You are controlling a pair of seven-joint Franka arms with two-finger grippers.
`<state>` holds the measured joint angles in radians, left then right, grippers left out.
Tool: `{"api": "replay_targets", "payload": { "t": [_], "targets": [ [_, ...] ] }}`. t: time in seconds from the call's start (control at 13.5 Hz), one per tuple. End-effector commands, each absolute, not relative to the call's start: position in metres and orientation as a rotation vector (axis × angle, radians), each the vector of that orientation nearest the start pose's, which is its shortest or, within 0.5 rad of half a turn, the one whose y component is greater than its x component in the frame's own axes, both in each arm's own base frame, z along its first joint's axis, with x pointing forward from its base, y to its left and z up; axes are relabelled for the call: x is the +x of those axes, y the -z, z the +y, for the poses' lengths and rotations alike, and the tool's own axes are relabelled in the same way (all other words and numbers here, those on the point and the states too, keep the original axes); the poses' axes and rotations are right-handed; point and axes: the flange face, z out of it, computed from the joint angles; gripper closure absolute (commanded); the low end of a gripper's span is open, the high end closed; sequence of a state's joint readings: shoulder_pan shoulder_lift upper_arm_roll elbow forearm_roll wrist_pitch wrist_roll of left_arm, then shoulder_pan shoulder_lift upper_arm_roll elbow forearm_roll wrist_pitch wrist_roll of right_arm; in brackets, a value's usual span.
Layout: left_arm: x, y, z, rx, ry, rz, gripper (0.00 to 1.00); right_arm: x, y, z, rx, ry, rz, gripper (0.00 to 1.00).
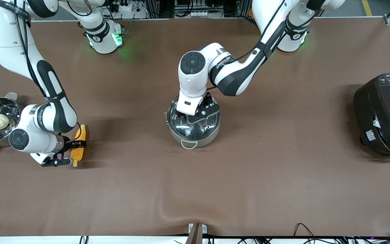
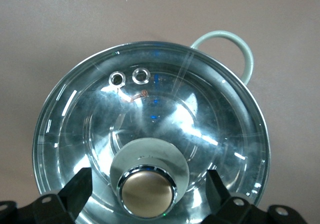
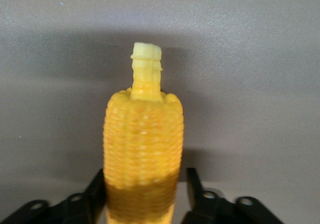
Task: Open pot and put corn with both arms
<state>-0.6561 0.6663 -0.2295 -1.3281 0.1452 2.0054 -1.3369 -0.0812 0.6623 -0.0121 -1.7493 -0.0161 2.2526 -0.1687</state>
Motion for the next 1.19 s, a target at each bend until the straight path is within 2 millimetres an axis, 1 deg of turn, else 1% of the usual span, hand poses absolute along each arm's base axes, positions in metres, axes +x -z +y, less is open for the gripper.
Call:
{"api": "replay_targets", "payload": {
  "t": [0.0,0.07,0.22,0.3,0.37,0.44,0.52,0.59,0.67,0.74,0.81,0.89,0.96,1.04,1.11],
  "targets": [
    [0.499,-0.349,-0.546,-3.086,0.056,-0.713,0.06,0.643,-0.18,-0.061,-3.121,-0.248,-0.122,1.0],
    [0.497,-0.349,-0.547,-3.084,0.055,-0.722,0.1,0.643,-0.181,-0.061,-3.121,-0.252,-0.122,1.0],
    [0.494,-0.345,-0.548,-3.076,0.05,-0.726,0.12,0.644,-0.192,-0.058,-3.121,-0.248,-0.129,1.0],
    [0.493,-0.344,-0.548,-3.073,0.049,-0.724,0.15,0.645,-0.202,-0.055,-3.119,-0.257,-0.138,1.0],
    [0.491,-0.344,-0.55,-3.075,0.049,-0.717,0.23,0.647,-0.218,-0.048,-3.117,-0.266,-0.153,1.0],
    [0.491,-0.344,-0.55,-3.078,0.05,-0.71,0.35,0.651,-0.238,-0.035,-3.119,-0.264,-0.156,1.0],
    [0.492,-0.345,-0.549,-3.078,0.05,-0.71,0.46,0.659,-0.256,-0.02,-3.126,-0.272,-0.138,1.0],
    [0.493,-0.345,-0.549,-3.078,0.05,-0.71,0.57,0.665,-0.274,-0.008,-3.125,-0.313,-0.121,1.0],
    [0.494,-0.346,-0.548,-3.078,0.052,-0.713,0.56,0.668,-0.289,0.005,-3.122,-0.368,-0.111,1.0],
    [0.496,-0.347,-0.546,-3.078,0.054,-0.72,0.54,0.67,-0.3,0.018,-3.124,-0.393,-0.106,1.0],
    [0.498,-0.348,-0.544,-3.079,0.053,-0.724,0.6,0.669,-0.306,0.031,-3.123,-0.421,-0.107,1.0],
    [0.498,-0.349,-0.544,-3.08,0.055,-0.724,0.67,0.668,-0.318,0.044,-3.122,-0.438,-0.124,1.0],
    [0.498,-0.349,-0.544,-3.08,0.053,-0.725,0.81,0.668,-0.329,0.058,-3.104,-0.454,-0.145,1.0],
    [0.498,-0.351,-0.544,-3.082,0.058,-0.725,1.0,0.668,-0.34,0.073,-3.074,-0.471,-0.159,1.0],
    [0.497,-0.356,-0.544,-3.084,0.059,-0.735,1.0,0.666,-0.352,0.099,-3.034,-0.483,-0.179,1.0]
  ]
}}
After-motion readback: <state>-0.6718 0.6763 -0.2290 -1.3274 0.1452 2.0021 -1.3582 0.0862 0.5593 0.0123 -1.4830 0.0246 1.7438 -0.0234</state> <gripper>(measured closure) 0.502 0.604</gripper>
